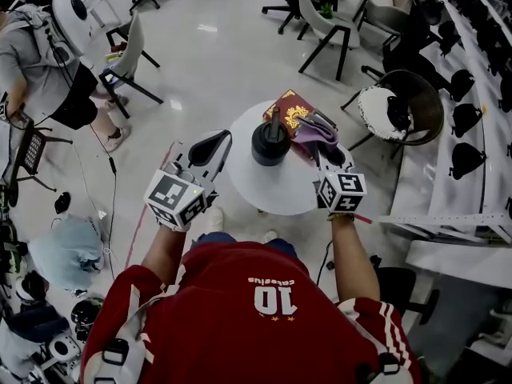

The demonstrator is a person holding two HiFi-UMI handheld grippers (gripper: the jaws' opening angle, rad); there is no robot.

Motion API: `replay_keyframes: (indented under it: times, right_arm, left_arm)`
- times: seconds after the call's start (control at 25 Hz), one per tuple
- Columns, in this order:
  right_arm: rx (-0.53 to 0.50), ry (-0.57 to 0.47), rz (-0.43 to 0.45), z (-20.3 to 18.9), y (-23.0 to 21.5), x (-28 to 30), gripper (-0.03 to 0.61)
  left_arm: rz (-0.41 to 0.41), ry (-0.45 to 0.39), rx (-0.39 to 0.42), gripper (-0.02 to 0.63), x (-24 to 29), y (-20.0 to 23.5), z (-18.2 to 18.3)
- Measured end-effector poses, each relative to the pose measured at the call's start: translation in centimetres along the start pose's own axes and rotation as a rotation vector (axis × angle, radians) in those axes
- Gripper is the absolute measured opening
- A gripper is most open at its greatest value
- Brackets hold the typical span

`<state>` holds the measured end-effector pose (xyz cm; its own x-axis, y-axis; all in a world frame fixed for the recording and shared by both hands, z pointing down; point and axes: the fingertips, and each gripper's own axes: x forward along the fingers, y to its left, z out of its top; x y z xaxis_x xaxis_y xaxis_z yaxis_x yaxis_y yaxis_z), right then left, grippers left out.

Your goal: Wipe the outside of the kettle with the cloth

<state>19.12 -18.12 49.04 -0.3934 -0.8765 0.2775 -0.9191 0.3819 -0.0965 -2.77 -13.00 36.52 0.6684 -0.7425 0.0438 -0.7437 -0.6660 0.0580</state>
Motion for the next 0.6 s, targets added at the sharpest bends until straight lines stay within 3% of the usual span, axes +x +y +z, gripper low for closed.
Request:
replay_keyframes:
  times: [0.6]
  right_arm:
    - [-0.093,0.129,-0.057,-3.8,0.0,9.7,0.049]
  left_arm:
    - [0.057,0.055,-0.030,0.008,-1.4,3.7,-2.4]
